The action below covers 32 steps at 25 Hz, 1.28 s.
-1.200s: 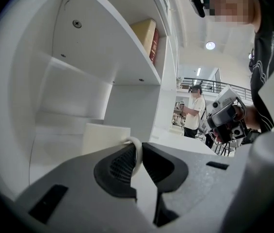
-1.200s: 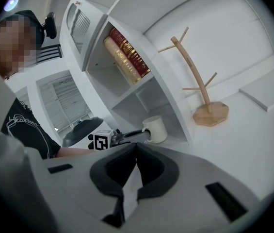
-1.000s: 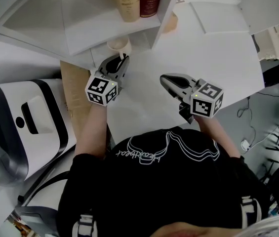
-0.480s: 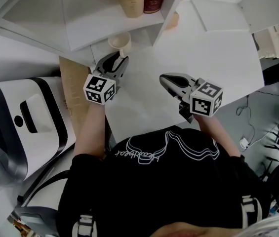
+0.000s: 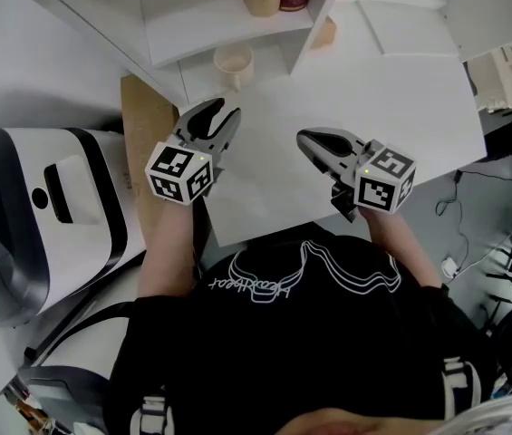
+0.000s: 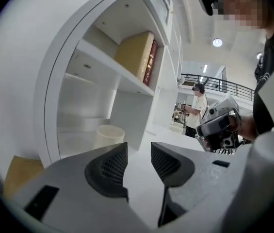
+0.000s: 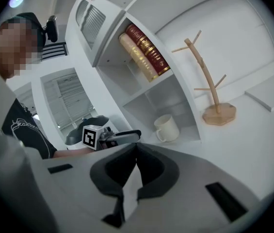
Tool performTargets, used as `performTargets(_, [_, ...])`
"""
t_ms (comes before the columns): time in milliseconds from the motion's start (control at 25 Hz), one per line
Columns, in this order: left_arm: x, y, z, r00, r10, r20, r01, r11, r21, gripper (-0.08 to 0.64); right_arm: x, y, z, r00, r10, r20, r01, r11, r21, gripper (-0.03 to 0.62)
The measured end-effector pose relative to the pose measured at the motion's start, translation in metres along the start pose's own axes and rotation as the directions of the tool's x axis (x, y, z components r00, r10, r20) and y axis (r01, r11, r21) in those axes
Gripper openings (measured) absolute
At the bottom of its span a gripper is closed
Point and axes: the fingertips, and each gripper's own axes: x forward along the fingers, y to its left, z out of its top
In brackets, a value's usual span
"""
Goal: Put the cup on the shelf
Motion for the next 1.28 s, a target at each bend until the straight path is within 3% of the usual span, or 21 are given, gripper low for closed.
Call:
performTargets(320, [-0.06, -0.076, 0.016, 0.997, -0.07, -0.026, 0.068, 0.995, -0.07, 0.139, -0.013, 0.051, -0.001, 0.997, 0.049, 0.067, -0.046, 0.998, -0.049, 0.006])
performTargets(560, [-0.1, -0.132, 0.03, 0.99, -0.141, 0.028, 0.143, 0.986, -0.084, 0.026, -0.026, 0.089, -0.004, 0.99, 0.093, 0.108, -0.084, 0.993, -0.085, 0.006])
performTargets(880, [-0.132, -0.168, 0.038, 0.99, -0.113, 0.082, 0.116, 0.993, -0.029, 0.005, -0.037, 0.13, -0.005, 0.982, 0.132, 0.137, -0.108, 0.979, -0.17, 0.006])
performTargets(1280, [-0.143, -0.169, 0.039, 0.992, -0.059, 0.108, 0.063, 0.997, -0.035, 0.005, -0.038, 0.137, -0.011, 0.983, 0.116, 0.141, -0.092, 0.982, -0.166, 0.006])
